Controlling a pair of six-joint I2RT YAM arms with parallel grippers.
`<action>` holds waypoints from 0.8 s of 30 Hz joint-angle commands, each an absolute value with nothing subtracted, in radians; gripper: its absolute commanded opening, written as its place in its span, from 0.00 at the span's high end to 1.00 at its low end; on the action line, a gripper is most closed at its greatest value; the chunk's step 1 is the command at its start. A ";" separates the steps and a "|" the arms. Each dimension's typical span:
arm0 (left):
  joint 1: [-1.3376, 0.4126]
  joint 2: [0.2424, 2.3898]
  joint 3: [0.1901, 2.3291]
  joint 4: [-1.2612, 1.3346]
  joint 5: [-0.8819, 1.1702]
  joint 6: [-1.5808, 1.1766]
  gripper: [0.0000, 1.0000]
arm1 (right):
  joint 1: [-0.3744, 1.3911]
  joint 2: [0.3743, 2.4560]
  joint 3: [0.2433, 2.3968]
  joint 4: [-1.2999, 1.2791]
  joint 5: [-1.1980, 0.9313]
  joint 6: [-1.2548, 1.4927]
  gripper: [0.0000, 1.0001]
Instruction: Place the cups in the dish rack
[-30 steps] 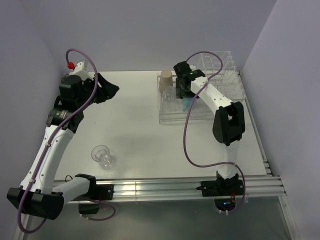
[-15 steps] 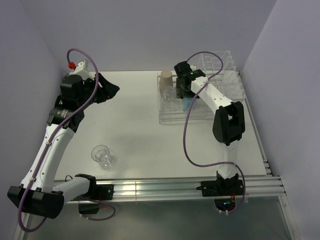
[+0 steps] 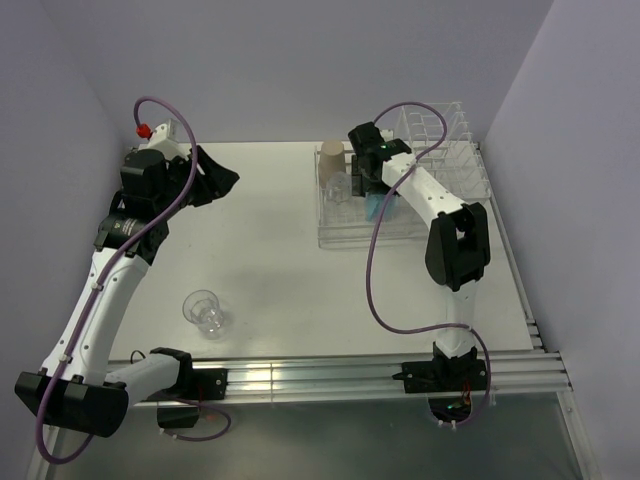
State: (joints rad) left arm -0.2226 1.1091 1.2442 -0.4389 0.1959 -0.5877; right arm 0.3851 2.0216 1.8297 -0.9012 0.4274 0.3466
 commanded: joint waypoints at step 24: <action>-0.221 1.063 1.350 -0.850 -0.133 -0.520 0.42 | 0.460 1.809 1.875 -0.899 0.463 0.354 0.00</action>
